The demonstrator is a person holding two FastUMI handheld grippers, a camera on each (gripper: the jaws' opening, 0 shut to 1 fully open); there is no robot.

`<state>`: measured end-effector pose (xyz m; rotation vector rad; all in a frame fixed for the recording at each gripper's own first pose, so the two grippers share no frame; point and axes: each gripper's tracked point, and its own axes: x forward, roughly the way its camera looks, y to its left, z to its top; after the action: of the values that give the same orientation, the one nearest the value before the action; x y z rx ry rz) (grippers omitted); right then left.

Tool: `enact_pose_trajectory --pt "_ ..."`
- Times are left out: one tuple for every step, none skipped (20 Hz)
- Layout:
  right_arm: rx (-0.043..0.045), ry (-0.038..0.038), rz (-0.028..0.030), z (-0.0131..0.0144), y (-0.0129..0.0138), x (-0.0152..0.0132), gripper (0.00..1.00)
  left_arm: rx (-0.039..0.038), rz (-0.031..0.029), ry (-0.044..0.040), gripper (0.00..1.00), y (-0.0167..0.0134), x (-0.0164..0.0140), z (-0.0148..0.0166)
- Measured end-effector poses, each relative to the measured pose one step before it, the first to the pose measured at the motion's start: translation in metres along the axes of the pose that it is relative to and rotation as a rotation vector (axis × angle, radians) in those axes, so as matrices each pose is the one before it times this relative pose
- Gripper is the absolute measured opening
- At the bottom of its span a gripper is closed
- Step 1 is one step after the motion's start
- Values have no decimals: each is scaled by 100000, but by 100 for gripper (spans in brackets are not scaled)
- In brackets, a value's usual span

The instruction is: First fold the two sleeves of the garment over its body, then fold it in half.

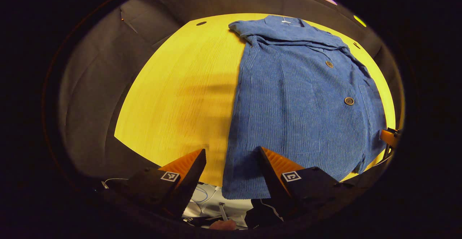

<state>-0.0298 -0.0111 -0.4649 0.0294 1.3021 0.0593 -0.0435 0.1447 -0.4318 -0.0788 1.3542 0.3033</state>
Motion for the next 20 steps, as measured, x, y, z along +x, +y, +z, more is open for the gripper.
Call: enact_pose_trajectory --pt "-88 777 -79 -154 -56 -17 100 -11 -867 1370 86 -268 52 -186" --pt "-52 704 -150 -124 -30 49 100 -21 -471 947 86 -114 70 -234" --pt "81 458 -87 -76 -58 20 100 -80 -305 777 85 -141 49 -135" --pt "201 365 100 -16 74 46 100 -7 102 662 86 -63 -50 -128" --pt "63 909 -21 -211 -6 22 100 110 -244 402 86 -67 -53 -87" --pt "-68 1015 -282 -205 -102 109 100 292 -601 816 86 -132 -185 -143" --pt "-164 1311 -604 -275 -140 80 100 177 -796 935 86 -190 -75 -143" --pt "41 250 -68 29 -21 -138 99 794 -467 169 86 -243 -132 -98" --pt "251 -148 186 -4 67 104 100 1172 348 220 86 -19 -57 -17" --pt "444 653 99 -64 36 -81 100 954 304 404 86 18 -79 -91" --pt "425 301 -116 -40 -16 -21 100 279 -186 1037 86 -128 -48 -154" --pt "154 -52 107 51 27 -10 100 -333 -820 1203 86 -279 -144 -136" --pt "15 608 -75 -179 -13 64 99 -358 -943 929 86 -287 -102 -85" --pt "-89 151 -253 -89 -31 -46 100 -270 -1116 717 86 -350 -162 -80" --pt "-65 413 -380 -31 -10 -4 100 209 -611 418 86 -264 -15 -20" --pt "18 357 -321 -61 -51 7 100 842 120 516 86 -88 101 14" --pt "261 328 -233 -11 -12 14 100 1196 1099 1460 86 34 241 -128" --pt "247 457 -260 -44 4 -3 100 934 312 1175 86 -43 -62 -163" --pt "178 398 -245 -41 7 -54 100 238 381 -125 87 59 25 242" --pt "186 463 -259 -34 2 19 100 -155 47 870 85 37 -115 30"
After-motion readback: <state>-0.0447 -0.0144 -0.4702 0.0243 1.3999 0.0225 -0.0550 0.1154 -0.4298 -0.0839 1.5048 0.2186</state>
